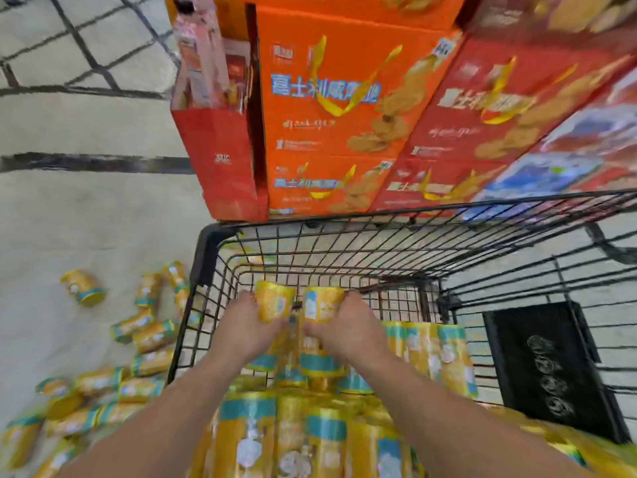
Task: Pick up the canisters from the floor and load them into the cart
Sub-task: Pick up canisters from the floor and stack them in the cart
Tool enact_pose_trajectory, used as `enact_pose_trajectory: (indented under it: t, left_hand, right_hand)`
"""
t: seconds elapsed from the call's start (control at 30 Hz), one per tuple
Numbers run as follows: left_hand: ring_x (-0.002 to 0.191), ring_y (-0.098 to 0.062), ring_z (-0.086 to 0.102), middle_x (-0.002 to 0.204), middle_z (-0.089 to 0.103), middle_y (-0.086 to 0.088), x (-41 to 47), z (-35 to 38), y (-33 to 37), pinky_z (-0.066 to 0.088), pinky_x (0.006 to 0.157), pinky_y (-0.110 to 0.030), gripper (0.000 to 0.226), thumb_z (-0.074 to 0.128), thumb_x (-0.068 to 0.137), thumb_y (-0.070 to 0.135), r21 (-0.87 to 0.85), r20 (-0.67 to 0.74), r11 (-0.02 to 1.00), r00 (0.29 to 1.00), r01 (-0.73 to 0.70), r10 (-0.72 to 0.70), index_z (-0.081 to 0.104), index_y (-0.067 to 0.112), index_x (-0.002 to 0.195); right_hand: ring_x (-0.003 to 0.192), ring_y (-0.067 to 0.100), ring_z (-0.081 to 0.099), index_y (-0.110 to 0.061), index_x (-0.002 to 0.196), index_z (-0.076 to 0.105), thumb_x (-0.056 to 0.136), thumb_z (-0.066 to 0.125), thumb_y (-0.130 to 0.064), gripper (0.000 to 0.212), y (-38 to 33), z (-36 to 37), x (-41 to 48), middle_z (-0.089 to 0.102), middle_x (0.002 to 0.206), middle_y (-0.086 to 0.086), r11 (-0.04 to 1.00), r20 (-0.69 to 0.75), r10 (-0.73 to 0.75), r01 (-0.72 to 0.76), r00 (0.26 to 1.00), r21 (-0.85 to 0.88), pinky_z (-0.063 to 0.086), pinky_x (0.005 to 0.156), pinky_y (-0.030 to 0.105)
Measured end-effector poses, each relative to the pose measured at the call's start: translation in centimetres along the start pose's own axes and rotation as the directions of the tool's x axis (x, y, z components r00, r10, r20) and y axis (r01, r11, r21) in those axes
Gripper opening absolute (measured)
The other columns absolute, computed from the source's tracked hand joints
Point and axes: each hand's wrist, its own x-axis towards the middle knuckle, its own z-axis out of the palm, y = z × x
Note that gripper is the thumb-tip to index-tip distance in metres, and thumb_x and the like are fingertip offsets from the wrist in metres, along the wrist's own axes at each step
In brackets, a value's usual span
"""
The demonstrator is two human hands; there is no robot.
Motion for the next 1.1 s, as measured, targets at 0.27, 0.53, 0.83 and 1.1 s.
enact_pose_trajectory:
  t: [0.27, 0.53, 0.83, 1.1]
  left_hand:
    - [0.112, -0.032, 0.057, 0.121, 0.059, -0.016, 2.8, 3.5, -3.8, 0.046, 0.085, -0.035, 0.07, 0.076, 0.077, 0.042, 0.125, 0.089, 0.974, 0.976, 0.189, -0.201, 0.045, 0.001, 0.123]
    - [0.104, -0.025, 0.059, 0.095, 0.058, 0.0, 0.6, 1.7, -3.1, 0.041, 0.068, -0.027, 0.032, 0.068, 0.086, 0.032, 0.003, 0.231, 0.982, 0.955, 0.19, -0.186, 0.051, 0.01, 0.102]
    - [0.094, 0.0, 0.063, 0.107, 0.063, 0.013, -8.3, -12.8, -3.3, 0.052, 0.073, -0.017, 0.04, 0.072, 0.083, 0.022, -0.591, -0.18, 0.739, 0.946, -0.323, 0.27, 0.056, 0.034, 0.117]
    - [0.084, -0.007, 0.064, 0.097, 0.065, 0.006, -10.8, -26.7, -26.0, 0.054, 0.068, -0.025, 0.04, 0.077, 0.079, 0.016, -0.665, -0.404, 0.688, 0.915, -0.292, -0.002, 0.055, 0.038, 0.103]
  right_hand:
    - [0.1, 0.022, 0.066, -0.012, 0.113, 0.047, 0.068, 0.082, -0.048, 0.067, 1.6, 4.4, 3.6, 0.057, 0.096, -0.002, 0.988, 0.139, 0.059, -0.038, 0.989, -0.15, 0.044, 0.065, 0.029]
    - [0.084, 0.021, 0.06, -0.018, 0.082, 0.049, 0.077, 0.075, -0.048, 0.04, 1.3, 3.6, 2.7, 0.058, 0.086, -0.003, 0.924, 0.135, 0.023, 0.031, 0.991, -0.381, 0.046, 0.066, 0.029]
    - [0.076, 0.004, 0.061, -0.027, 0.11, 0.057, 0.084, 0.07, -0.041, 0.033, -11.2, 0.0, -7.3, 0.064, 0.082, -0.012, 0.894, -0.191, -0.436, 0.448, 0.879, 0.024, 0.052, 0.072, 0.029]
    - [0.075, 0.003, 0.061, -0.021, 0.108, 0.058, 0.084, 0.074, -0.012, 0.031, -26.5, 14.4, -18.8, 0.064, 0.091, -0.003, 0.705, -0.153, -0.649, 0.665, 0.745, 0.245, 0.046, 0.056, 0.01]
